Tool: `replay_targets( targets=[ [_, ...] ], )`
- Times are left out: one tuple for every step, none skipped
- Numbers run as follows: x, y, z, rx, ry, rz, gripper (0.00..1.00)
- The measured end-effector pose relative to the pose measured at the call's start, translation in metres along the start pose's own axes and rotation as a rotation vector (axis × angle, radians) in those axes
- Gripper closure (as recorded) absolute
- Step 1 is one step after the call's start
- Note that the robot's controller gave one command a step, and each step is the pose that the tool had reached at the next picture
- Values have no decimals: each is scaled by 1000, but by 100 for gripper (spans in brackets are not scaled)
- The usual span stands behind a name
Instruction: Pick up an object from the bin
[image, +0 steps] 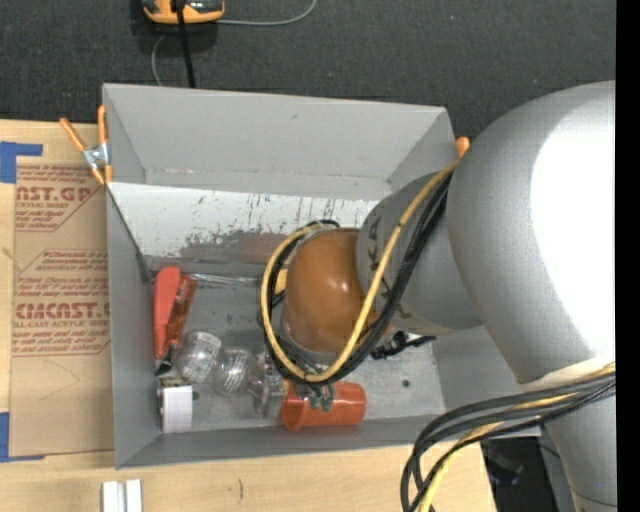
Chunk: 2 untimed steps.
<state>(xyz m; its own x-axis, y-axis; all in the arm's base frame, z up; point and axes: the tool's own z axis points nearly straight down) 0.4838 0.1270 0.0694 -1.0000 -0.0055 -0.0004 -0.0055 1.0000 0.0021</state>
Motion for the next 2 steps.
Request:
replay_targets(
  targets=[
    [-8, -19, -119, 0, -1, -29, 100],
    [-8, -19, -119, 0, -1, -29, 100]
  ],
)
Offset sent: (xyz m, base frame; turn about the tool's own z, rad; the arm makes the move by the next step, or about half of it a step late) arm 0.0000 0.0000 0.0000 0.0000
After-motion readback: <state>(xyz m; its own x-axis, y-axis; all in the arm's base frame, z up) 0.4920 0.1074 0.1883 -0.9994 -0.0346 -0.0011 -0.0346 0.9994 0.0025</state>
